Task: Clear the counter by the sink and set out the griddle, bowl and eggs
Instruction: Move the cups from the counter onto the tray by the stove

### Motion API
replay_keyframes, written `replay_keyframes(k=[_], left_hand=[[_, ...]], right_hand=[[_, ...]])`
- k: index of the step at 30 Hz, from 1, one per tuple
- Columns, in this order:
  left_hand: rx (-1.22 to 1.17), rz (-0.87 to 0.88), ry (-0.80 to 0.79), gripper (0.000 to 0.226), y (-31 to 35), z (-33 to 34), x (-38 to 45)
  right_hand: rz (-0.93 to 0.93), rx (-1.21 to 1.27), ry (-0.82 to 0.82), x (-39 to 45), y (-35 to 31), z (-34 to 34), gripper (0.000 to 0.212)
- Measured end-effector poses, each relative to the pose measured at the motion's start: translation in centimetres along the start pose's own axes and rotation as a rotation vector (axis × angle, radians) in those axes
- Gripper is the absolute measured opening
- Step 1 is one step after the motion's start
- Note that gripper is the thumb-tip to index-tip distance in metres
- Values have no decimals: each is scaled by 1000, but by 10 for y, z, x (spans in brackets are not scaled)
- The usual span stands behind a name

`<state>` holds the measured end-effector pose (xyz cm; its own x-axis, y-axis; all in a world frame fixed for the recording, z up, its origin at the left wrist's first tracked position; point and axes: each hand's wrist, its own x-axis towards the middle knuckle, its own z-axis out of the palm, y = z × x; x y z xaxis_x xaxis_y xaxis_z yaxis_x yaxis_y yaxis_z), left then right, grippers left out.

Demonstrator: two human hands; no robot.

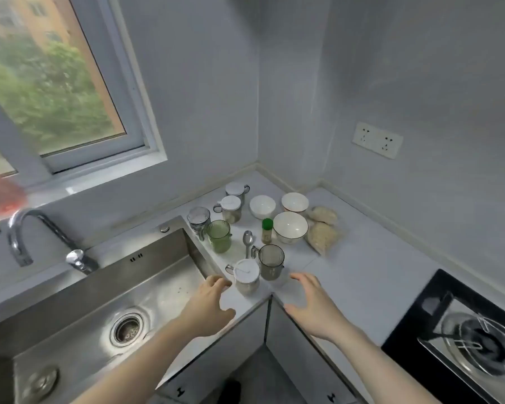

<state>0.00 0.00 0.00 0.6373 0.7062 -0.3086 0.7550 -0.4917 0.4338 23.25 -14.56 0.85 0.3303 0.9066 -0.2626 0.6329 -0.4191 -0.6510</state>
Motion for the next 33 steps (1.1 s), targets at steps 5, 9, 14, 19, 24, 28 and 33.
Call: replay_keyframes(k=[5,9,14,19,24,28,33], left_hand=[[-42,-35,-44,75,-9,9,54],[-6,13,-74,84,-23,12,102],[45,100,-141,89,-32,17,150],[82,158,-250,85,-35,18,181],[190,214,-286,85,-36,19,186],[186,209,-251,83,-38,18,188],[122,291,-161,83,-15,17,166]], right_hand=[[123,35,-1,66,-9,23,77],[188,-40,34,117,-13,32,87],[225,-156,16,169,-17,34,93],[297,-199,-63,197,-18,47,98],[357,-191,-12,198,-13,58,89],[407,-72,85,172,-6,55,86],[485,132,374,89,15,26,86]])
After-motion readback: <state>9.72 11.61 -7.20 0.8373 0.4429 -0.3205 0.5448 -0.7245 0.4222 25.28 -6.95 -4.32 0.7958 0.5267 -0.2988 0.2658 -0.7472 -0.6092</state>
